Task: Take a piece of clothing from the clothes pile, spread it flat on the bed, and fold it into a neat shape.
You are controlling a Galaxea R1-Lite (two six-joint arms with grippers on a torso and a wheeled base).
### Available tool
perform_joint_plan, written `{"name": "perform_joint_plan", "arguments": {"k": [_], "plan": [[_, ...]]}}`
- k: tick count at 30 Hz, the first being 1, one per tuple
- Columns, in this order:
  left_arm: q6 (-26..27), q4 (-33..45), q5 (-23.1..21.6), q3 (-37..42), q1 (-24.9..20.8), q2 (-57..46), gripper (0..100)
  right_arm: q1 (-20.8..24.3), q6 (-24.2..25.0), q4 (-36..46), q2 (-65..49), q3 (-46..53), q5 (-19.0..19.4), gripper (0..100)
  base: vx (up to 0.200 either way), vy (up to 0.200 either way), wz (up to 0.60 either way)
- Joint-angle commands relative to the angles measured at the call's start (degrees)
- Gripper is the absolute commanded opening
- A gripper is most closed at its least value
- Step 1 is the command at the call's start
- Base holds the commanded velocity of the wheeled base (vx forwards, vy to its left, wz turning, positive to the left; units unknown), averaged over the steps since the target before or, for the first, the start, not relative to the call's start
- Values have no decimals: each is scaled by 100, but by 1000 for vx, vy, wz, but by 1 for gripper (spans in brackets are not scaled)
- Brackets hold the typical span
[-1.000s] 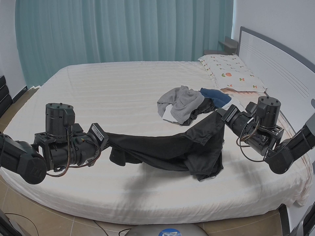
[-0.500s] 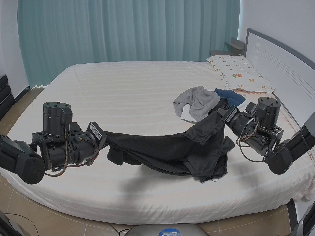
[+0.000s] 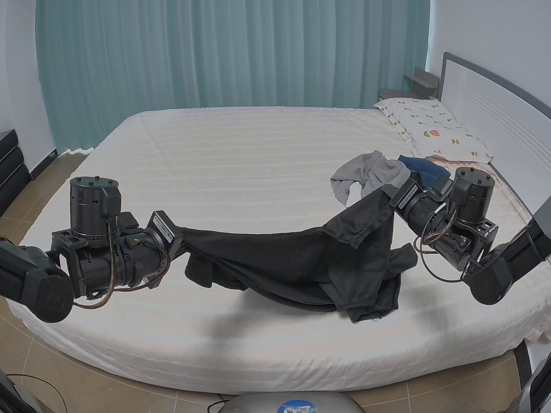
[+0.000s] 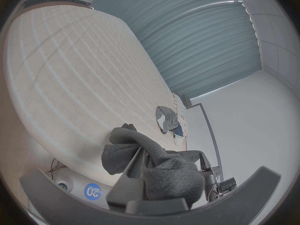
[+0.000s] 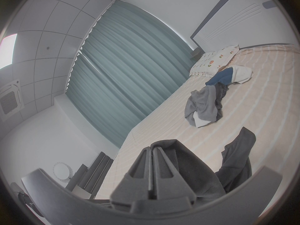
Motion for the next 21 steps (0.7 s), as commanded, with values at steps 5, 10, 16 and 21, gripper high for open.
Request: {"name": "perform_joint_plan", "arguments": {"k": [5, 10, 16, 21], "plan": [[-2, 2, -9, 0, 2, 14, 0, 3, 5, -2, -6, 8, 20, 0, 0, 200, 0], [-2, 2, -9, 9, 2, 5, 0, 3, 14, 7, 3, 8, 29, 0, 0, 200, 0], [-2, 11, -9, 9, 2, 14, 0, 47, 5, -2, 38, 70, 64, 0, 0, 200, 0], [-2, -16, -17, 106, 2, 14, 0, 91, -4, 7, 64, -9, 64, 0, 0, 0, 0]]}}
